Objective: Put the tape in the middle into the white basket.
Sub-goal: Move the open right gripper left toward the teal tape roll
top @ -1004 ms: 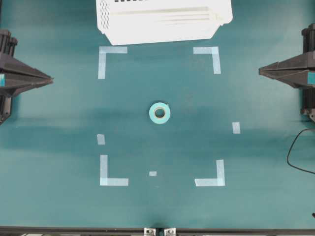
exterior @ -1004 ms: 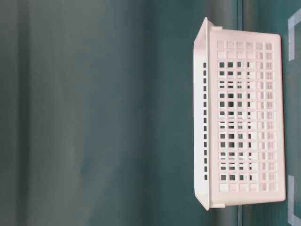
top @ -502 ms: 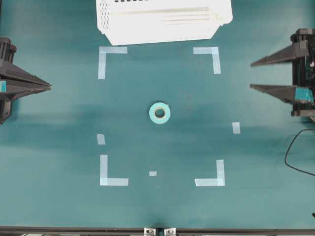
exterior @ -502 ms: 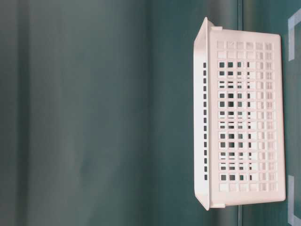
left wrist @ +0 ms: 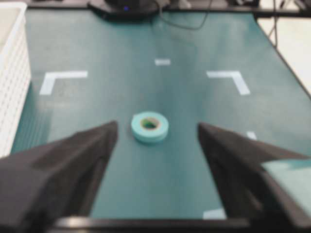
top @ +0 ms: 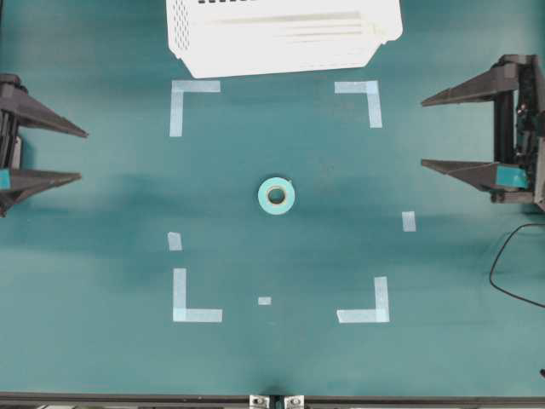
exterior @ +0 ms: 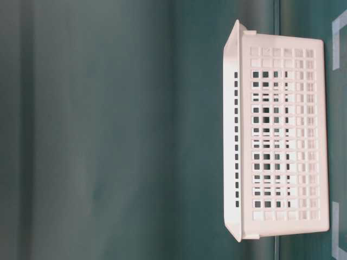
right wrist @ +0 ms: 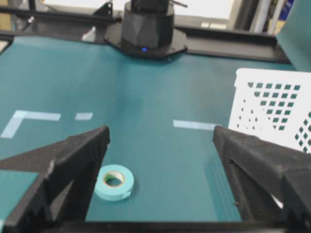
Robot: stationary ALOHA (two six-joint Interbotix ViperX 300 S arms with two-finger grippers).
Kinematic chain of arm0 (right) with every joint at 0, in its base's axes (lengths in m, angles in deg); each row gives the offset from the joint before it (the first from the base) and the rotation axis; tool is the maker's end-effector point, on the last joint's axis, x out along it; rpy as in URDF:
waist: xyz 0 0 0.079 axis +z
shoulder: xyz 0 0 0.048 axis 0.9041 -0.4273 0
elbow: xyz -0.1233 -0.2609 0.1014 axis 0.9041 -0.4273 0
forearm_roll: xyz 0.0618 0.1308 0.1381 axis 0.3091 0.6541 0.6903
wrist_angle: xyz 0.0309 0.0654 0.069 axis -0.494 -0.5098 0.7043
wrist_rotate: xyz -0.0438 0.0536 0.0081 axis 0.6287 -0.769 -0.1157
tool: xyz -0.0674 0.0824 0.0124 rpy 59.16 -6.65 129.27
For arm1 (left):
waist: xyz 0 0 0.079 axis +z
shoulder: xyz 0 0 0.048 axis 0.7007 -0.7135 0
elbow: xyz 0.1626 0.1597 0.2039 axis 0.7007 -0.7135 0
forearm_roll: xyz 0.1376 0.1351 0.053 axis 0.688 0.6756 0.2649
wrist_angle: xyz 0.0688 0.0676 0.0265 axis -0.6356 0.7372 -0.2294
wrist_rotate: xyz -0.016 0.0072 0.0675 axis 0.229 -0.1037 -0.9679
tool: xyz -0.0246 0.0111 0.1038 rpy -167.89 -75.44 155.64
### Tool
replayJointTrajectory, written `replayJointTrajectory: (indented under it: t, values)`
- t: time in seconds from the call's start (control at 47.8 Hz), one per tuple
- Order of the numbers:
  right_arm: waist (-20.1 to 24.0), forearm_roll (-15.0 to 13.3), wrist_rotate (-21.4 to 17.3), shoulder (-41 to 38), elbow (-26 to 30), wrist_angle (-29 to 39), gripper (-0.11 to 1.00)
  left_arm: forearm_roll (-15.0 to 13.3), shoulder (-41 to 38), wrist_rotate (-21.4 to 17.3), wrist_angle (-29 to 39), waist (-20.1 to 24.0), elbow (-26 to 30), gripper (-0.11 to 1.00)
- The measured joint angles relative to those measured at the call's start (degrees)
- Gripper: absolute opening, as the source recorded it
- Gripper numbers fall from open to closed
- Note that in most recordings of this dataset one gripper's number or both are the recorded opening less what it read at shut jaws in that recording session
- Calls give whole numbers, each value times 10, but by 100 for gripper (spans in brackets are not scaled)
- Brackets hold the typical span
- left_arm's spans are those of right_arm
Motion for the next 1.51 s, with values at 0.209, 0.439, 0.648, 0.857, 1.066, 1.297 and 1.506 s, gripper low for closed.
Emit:
replayJointTrajectory:
  t: [0.209,0.439,0.648,0.857,1.066,1.297,1.506]
  values:
    - [-1,4,-12,-54,0,-32,99,0,56,0,15,4,-40,37]
    - [-1,4,-28,-134,14,-68,99,0,90,2,105,5,-55,37]
    - [-1,4,-29,-210,52,-71,99,0,92,2,120,10,-56,37]
    - [-1,4,-29,-275,91,-71,99,0,97,-1,120,18,-63,37]
    - [-1,4,-29,-315,116,-72,99,0,114,0,117,40,-71,37]
    - [-1,4,-45,-337,127,-71,99,0,134,-1,120,46,-78,37]
    - [-1,4,-62,-361,135,-70,99,0,136,-1,120,46,-79,37]
